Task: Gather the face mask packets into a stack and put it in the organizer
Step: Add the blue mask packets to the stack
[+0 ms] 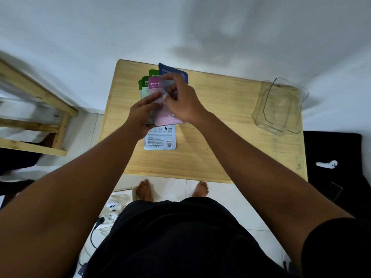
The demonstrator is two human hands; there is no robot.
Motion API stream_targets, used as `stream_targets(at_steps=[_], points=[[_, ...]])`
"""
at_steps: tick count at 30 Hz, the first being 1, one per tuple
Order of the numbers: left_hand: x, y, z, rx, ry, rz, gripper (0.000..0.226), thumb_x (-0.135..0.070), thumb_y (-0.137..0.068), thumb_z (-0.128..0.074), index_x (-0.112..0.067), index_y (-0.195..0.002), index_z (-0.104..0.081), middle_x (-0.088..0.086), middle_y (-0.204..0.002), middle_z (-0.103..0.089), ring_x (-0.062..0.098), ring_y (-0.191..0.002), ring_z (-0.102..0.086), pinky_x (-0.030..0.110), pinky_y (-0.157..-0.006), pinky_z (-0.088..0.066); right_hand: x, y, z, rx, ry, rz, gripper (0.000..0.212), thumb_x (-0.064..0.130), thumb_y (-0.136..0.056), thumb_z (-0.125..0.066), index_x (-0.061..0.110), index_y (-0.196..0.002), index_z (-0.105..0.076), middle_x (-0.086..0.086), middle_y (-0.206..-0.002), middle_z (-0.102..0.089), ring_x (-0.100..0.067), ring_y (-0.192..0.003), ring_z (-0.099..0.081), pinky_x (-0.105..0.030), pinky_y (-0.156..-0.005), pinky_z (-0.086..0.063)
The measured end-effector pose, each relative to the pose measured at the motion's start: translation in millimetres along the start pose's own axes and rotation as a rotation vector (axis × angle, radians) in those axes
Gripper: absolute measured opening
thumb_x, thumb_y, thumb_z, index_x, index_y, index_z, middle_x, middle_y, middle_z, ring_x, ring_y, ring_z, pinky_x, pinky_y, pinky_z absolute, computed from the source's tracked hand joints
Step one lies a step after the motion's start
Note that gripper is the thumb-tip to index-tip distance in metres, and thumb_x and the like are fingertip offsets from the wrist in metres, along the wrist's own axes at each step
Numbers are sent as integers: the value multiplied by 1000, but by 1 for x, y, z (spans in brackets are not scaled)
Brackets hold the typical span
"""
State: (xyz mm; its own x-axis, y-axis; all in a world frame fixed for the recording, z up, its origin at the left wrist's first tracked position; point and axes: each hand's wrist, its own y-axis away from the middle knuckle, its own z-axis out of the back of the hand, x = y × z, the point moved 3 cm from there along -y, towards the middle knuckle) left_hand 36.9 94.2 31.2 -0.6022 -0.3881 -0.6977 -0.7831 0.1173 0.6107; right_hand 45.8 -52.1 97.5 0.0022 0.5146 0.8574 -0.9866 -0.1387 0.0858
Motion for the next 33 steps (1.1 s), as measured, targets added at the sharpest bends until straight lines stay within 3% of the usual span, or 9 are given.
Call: stream_targets(at_steps=[4,7,9,13,17,21,25,30,33], points=[[-6,2,-7,82,-37,-31,42,0,-92,-61,-3,-134,-60,17,-107,-71,28,-84,-72,35,-64,-61,5,-5,-3,74,-7,-5,43,25,-91,-68,18,-131,-53,12,-92,-63,0,-77,-62,-9,-65,-50],[-12,0,-7,100,-20,-33,43,-3,-91,-63,-13,-133,-64,17,-125,-68,33,-102,-70,42,-75,-62,-1,-7,16,-218,71,102,25,25,-87,-72,19,-110,-65,8,-101,-63,-9,-88,-64,-27,-77,-58],[-16,0,-8,110,-27,-38,44,-4,-92,-63,-17,-133,-64,15,-129,-67,32,-104,-69,39,-69,-62,-14,-9,29,-343,158,53,27,32,-80,-75,25,-104,-67,5,-115,-58,-13,-108,-58,-25,-90,-51],[-22,-3,-9,176,-47,-43,45,-5,-95,-56,-18,-138,-59,17,-131,-63,34,-107,-66,32,-62,-60,-36,-13,31,-35,-216,-252,41,23,-76,-84,25,-112,-65,2,-123,-59,-8,-106,-59,-19,-82,-51],[-31,-2,-18,298,90,3,40,-19,-102,-44,-26,-140,-57,13,-139,-59,33,-109,-64,34,-62,-60,-43,-18,26,-1,-259,-232,45,9,-75,-83,21,-115,-65,1,-121,-63,-8,-102,-61,-20,-82,-54],[-38,-11,-11,358,59,-45,41,-32,-108,-35,-30,-147,-47,12,-151,-49,36,-132,-52,53,-101,-48,-43,-29,21,-6,-273,-260,50,10,-72,-86,16,-118,-68,1,-119,-65,1,-95,-60,-22,-88,-56],[-44,-17,4,314,34,-117,47,-29,-108,-39,-32,-154,-31,11,-158,-38,39,-141,-41,62,-101,-46,-38,-40,13,-14,-276,-275,53,11,-71,-87,18,-120,-69,2,-120,-66,-5,-100,-62,-18,-86,-54],[-46,-18,15,125,-52,-31,42,-14,-92,-69,-27,-132,-65,2,-132,-66,30,-119,-64,47,-81,-60,-27,-44,0,27,-212,-206,49,13,-73,-85,18,-119,-69,1,-121,-67,-8,-103,-63,-15,-83,-52],[-50,-18,28,67,-69,-26,38,-5,-87,-72,-28,-118,-72,0,-120,-71,26,-109,-66,39,-75,-59,-19,-37,-8,-55,-287,-240,23,28,-83,-78,21,-104,-70,2,-113,-71,-10,-100,-69,-26,-81,-58]])
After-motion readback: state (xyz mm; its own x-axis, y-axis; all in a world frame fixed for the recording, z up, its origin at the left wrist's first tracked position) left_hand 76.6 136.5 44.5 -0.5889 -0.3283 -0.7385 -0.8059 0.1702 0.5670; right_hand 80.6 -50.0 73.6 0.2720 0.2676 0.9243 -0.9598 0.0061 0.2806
